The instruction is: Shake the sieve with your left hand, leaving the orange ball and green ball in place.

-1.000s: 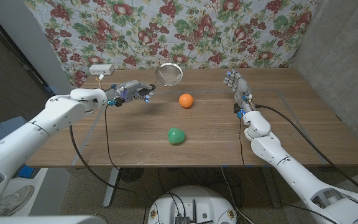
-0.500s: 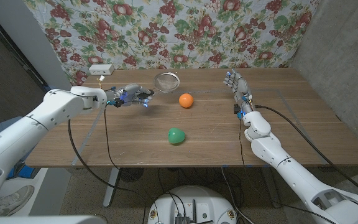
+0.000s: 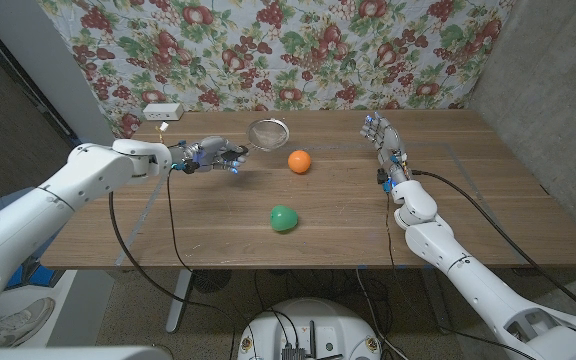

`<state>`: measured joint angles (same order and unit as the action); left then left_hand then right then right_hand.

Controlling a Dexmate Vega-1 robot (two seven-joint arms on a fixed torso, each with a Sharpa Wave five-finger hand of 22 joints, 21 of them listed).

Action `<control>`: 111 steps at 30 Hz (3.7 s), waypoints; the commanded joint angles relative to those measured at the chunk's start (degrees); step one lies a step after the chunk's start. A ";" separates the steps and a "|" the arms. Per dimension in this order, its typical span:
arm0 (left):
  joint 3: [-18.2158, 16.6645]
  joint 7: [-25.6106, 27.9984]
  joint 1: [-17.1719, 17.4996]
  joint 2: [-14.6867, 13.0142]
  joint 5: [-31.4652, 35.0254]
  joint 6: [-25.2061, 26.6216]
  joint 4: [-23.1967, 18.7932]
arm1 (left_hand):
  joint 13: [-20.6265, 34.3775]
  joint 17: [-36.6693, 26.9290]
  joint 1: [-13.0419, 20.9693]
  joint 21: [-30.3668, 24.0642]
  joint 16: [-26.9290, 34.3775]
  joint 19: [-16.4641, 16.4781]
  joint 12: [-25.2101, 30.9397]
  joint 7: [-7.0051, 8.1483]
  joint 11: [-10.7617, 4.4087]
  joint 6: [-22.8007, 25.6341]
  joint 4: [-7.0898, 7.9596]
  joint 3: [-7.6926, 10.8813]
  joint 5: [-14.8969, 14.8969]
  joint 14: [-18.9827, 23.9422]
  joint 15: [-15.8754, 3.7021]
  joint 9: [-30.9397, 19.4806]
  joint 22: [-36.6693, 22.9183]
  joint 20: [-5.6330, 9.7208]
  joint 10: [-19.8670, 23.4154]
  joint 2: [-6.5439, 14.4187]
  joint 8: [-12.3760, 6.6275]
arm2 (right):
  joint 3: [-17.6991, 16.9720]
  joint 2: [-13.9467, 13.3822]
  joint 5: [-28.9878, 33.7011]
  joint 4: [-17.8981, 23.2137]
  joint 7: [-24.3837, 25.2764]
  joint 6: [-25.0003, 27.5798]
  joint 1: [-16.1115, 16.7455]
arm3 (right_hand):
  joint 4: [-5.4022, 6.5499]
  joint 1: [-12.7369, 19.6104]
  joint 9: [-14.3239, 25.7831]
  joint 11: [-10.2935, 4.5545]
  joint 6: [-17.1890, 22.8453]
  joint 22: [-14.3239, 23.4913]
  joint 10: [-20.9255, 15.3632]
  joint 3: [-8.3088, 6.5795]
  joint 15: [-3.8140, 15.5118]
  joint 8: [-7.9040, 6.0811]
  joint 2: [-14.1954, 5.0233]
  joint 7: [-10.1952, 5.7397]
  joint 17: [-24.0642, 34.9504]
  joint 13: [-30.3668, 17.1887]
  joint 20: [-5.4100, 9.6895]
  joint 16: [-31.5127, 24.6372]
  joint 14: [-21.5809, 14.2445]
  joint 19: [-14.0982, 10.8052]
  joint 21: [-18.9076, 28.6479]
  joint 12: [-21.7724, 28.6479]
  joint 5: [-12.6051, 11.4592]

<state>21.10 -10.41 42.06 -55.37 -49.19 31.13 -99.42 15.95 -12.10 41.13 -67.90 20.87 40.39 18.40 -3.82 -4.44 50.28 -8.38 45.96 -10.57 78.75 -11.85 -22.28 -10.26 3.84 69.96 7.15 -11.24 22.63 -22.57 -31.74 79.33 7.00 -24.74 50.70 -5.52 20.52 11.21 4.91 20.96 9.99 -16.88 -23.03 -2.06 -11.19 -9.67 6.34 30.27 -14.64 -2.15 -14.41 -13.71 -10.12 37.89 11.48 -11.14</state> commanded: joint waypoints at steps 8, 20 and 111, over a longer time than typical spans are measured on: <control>-1.53 -1.77 4.06 -0.24 3.37 -11.91 -0.56 | 0.77 0.22 2.56 0.99 -1.57 -2.49 -0.93 1.35 -3.23 4.15 2.80 -0.24 -1.10 -3.92 -1.28 -0.30 0.14 6.11 -1.09 2.76 -0.23 | -0.22 -0.53 0.35 1.82 0.67 0.08 1.16 | -0.04 -0.45 0.07 0.10 0.00 0.12 0.28 -0.28 -0.01 -0.37 -0.01 0.31 -0.06 0.06 0.10 -0.30 -0.04 -0.58 -0.40 0.57 -0.05; -1.04 -9.64 4.64 3.53 8.88 -30.91 6.18 | 1.48 -0.44 1.08 2.34 -2.33 -3.59 -1.23 4.85 -3.65 3.37 3.71 -0.93 -2.70 -5.97 -1.38 -0.39 0.32 6.02 -2.27 1.03 -0.33 | -0.28 -0.61 0.51 1.94 0.71 0.02 1.16 | -0.05 -0.52 0.07 0.00 -0.02 0.12 0.30 -0.34 -0.05 -0.37 0.00 0.31 -0.10 0.12 0.13 -0.35 -0.02 -0.68 -0.58 0.58 -0.04; -4.25 0.26 8.47 2.75 -2.90 -13.61 -0.04 | -1.82 -0.78 4.24 0.71 -1.15 0.05 -2.47 -6.13 -2.43 5.19 -0.08 0.26 -0.45 -3.17 -1.36 1.95 -0.41 5.75 0.45 4.08 0.05 | -0.45 -0.89 -0.19 1.50 -0.17 0.10 1.09 | -0.14 -0.92 0.07 0.11 -0.05 0.17 0.31 -0.71 -0.04 -0.37 0.04 0.27 -0.38 0.44 0.05 -0.69 0.10 -1.10 -1.81 0.66 -0.01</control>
<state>17.89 -14.51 49.55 -51.73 -47.92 10.05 -97.01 14.12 -12.77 40.38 -66.58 19.30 39.95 15.89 -2.92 -6.44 48.54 -8.09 46.07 -11.29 75.63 -11.58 -20.32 -10.56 3.79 69.17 6.85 -11.41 22.20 -23.28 -32.02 80.58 6.84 -24.81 51.76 -5.77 19.69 11.21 4.91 20.96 9.99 -16.88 -23.26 -2.05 -11.19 -9.44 6.34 29.74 -14.11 -1.95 -14.84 -13.72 -10.73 36.35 11.90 -11.14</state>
